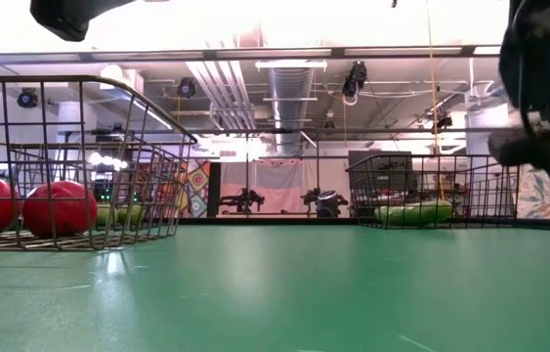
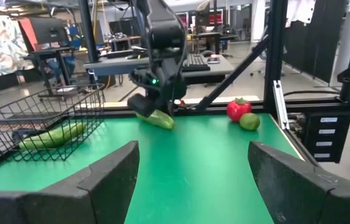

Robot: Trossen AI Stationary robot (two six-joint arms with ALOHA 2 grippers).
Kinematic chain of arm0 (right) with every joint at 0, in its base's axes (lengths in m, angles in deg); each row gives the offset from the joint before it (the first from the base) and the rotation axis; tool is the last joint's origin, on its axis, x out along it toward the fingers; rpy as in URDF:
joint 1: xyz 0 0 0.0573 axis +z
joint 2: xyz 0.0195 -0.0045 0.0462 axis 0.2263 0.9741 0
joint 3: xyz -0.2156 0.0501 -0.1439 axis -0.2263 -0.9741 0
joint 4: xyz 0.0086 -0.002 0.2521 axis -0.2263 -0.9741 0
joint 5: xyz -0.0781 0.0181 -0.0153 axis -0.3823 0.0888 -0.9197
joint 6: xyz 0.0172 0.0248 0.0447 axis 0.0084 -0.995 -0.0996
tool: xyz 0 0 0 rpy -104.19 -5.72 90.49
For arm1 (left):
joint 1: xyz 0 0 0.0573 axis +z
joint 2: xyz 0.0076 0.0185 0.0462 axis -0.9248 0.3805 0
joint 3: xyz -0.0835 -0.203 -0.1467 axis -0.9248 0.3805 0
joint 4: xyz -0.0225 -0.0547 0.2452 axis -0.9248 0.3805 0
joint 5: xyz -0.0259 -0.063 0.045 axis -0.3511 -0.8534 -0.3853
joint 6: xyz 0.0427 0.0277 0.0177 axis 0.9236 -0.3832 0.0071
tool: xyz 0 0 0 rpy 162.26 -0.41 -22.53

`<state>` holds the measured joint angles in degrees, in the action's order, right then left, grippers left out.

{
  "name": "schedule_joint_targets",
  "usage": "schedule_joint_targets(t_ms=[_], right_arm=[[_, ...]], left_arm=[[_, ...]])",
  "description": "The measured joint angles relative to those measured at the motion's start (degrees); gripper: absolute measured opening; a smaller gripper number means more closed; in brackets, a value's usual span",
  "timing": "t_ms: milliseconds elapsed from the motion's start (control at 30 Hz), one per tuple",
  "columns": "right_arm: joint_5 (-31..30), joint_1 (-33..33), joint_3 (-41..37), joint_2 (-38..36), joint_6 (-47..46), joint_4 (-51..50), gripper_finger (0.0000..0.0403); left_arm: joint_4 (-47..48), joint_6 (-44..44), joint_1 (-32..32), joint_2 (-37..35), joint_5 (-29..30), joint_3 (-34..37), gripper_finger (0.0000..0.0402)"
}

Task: Sort produce into baskets
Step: Put the cucumber into the right black wire basket

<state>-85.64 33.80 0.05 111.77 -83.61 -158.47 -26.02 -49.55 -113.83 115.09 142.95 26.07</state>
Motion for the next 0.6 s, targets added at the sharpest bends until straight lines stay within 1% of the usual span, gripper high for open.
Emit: schedule_joint_targets(t_ms=[200,367,500,600], right_arm=[[0.5,-0.1,-0.1,7.2,0.5,1.4,0.026],[-1.1,-1.3,-0.4,12.0,0.4,8.5,0.0248],[-2.4,-1.3,-0.7,14.1,0.0,12.0,0.0236],[-4.5,-0.9,2.0,15.1,0.6,12.3,0.0225]], left_arm=[[-0.7,1.2,0.0,0.0,0.0,0.0,0.0283],[-1.2,1.6,0.0,0.0,0.0,0.0,0.0283],[-1.2,1.6,0.0,0.0,0.0,0.0,0.0283],[-1.2,1.9,0.0,0.0,0.0,0.0,0.0283]])
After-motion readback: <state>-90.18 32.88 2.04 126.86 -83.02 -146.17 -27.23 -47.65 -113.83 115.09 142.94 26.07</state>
